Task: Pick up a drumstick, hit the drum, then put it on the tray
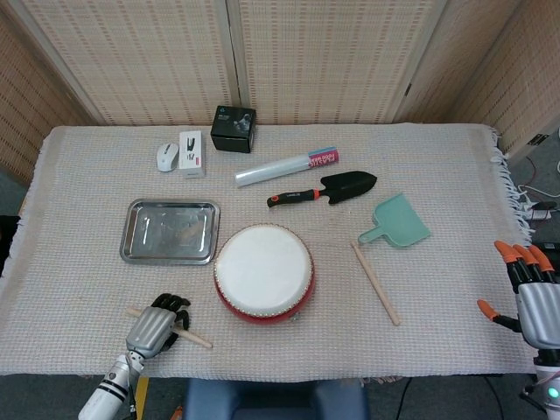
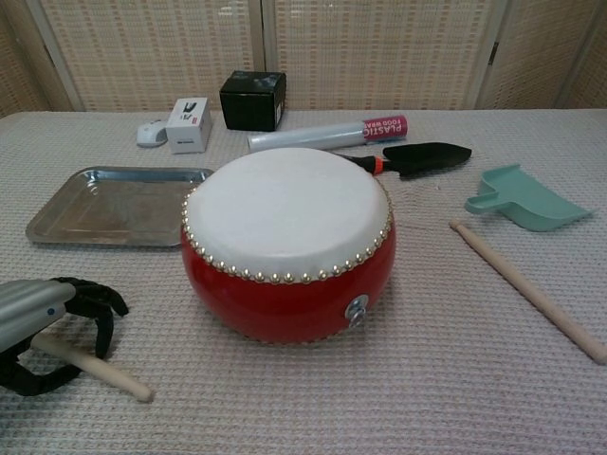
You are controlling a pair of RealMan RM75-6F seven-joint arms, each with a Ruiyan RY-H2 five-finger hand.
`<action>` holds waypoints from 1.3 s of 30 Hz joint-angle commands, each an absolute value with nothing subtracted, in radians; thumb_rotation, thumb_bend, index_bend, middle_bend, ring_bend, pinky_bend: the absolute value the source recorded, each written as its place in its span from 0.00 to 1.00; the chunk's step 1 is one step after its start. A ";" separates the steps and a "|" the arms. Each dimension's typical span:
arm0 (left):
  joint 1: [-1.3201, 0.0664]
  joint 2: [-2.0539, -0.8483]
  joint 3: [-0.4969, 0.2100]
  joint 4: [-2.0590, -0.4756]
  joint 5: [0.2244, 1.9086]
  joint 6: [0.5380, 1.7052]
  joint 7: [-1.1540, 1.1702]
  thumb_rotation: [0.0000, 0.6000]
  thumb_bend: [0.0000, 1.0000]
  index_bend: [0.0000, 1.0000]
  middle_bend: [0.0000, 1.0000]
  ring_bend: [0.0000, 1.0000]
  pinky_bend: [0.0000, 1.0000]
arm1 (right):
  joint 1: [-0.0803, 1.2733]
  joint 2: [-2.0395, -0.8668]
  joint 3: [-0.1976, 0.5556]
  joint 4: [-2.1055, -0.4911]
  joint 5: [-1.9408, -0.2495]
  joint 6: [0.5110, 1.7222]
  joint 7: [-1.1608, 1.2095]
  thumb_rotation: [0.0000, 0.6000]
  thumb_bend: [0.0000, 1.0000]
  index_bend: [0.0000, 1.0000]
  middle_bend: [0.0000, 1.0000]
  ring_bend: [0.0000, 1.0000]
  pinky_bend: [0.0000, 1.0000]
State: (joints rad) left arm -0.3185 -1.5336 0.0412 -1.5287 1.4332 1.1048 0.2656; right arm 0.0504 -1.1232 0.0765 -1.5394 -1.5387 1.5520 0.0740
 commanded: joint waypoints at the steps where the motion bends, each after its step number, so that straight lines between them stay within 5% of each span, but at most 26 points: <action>1: -0.315 -1.529 0.042 -1.534 1.443 1.118 0.218 1.00 0.33 0.55 0.25 0.16 0.13 | 0.051 -1.122 0.076 -1.541 -1.539 1.551 0.073 1.00 0.16 0.06 0.12 0.00 0.08; 8: -0.298 -1.464 0.019 -1.614 1.445 1.151 -0.059 1.00 0.33 0.56 0.27 0.17 0.14 | 0.050 -1.120 0.075 -1.549 -1.540 1.552 0.066 1.00 0.16 0.06 0.12 0.00 0.08; 17: -0.283 -1.327 -0.042 -1.680 1.438 1.137 -0.799 1.00 0.33 0.56 0.31 0.19 0.17 | 0.050 -1.121 0.074 -1.554 -1.544 1.553 0.061 1.00 0.16 0.06 0.12 0.00 0.08; 27: -0.315 -1.326 -0.029 -1.483 1.557 1.120 -1.556 1.00 0.34 0.57 0.35 0.22 0.21 | 0.050 -1.120 0.075 -1.563 -1.549 1.560 0.050 1.00 0.16 0.07 0.12 0.00 0.08; 39: -0.354 -1.362 0.008 -1.339 1.584 1.112 -1.965 1.00 0.34 0.57 0.41 0.29 0.33 | 0.050 -1.122 0.077 -1.568 -1.543 1.559 0.044 1.00 0.16 0.07 0.12 0.00 0.08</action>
State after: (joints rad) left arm -0.3372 -1.3569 -0.0034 -1.3740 1.5743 1.1224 -1.8926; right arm 0.0491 -1.1225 0.0765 -1.5675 -1.5434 1.5594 0.0443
